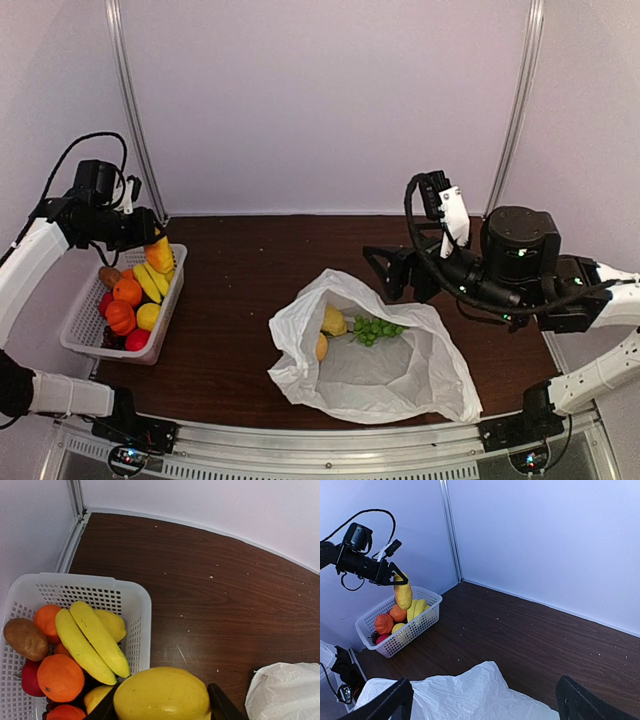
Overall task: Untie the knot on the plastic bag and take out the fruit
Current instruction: Place the fake fruit in the bin, then adjust the bag opening on the takeout bag, then hold the bag opening of the takeout bag.
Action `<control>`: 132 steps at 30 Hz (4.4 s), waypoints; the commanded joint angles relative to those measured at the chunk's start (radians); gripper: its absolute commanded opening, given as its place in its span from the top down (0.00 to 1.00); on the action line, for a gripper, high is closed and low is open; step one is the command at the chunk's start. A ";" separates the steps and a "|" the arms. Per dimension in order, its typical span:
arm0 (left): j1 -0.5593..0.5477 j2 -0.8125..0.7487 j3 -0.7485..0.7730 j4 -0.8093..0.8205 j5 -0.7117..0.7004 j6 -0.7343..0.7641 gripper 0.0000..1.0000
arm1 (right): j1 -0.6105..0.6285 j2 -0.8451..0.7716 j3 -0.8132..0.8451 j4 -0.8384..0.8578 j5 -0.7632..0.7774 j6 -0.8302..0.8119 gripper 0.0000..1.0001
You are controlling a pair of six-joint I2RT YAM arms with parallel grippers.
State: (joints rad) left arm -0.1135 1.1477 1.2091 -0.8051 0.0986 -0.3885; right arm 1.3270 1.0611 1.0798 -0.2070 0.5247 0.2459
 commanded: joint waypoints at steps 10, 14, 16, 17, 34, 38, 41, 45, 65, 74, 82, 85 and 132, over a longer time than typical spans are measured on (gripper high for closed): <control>0.104 0.145 -0.118 0.376 -0.063 -0.039 0.70 | -0.002 -0.032 -0.040 -0.052 0.018 0.066 0.01; 0.118 0.218 -0.120 0.432 -0.108 -0.033 0.70 | -0.002 -0.032 -0.041 -0.061 0.008 0.071 0.01; 0.128 0.247 -0.127 0.457 -0.133 -0.033 0.70 | -0.002 -0.029 -0.041 -0.064 -0.007 0.071 0.01; 0.129 0.256 -0.132 0.472 -0.138 -0.034 0.70 | -0.002 -0.028 -0.041 -0.065 -0.015 0.072 0.01; 0.138 0.389 -0.193 0.593 -0.099 -0.022 0.62 | -0.002 0.002 -0.029 -0.061 -0.060 0.067 0.01; 0.140 0.400 -0.215 0.591 -0.099 -0.007 0.59 | -0.003 0.002 -0.027 -0.060 -0.060 0.065 0.01; 0.140 0.406 -0.226 0.589 -0.099 0.001 0.56 | -0.002 0.002 -0.027 -0.058 -0.066 0.065 0.01; 0.139 0.406 -0.208 0.571 -0.099 0.000 0.47 | -0.002 -0.001 -0.027 -0.061 -0.071 0.064 0.01; 0.139 0.175 -0.139 0.396 -0.129 0.021 0.02 | -0.002 -0.012 0.005 -0.146 -0.100 0.035 0.01; 0.056 -0.029 -0.167 0.271 0.206 0.057 0.03 | 0.000 -0.012 0.021 -0.293 -0.237 0.003 0.02; -0.201 -0.124 -0.265 0.252 0.274 -0.050 0.03 | 0.005 0.062 0.038 -0.372 -0.236 -0.004 0.04; -0.290 -0.158 -0.272 0.293 0.331 -0.101 0.03 | 0.006 0.086 0.046 -0.371 -0.188 0.007 0.06; -0.865 0.033 -0.178 0.599 0.368 -0.252 0.99 | -0.058 0.146 0.107 -0.266 -0.015 0.110 1.00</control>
State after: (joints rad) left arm -0.9726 1.1854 0.9878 -0.2348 0.4915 -0.6456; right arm 1.2781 1.2251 1.1683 -0.4953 0.4957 0.3462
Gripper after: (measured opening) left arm 0.046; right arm 0.001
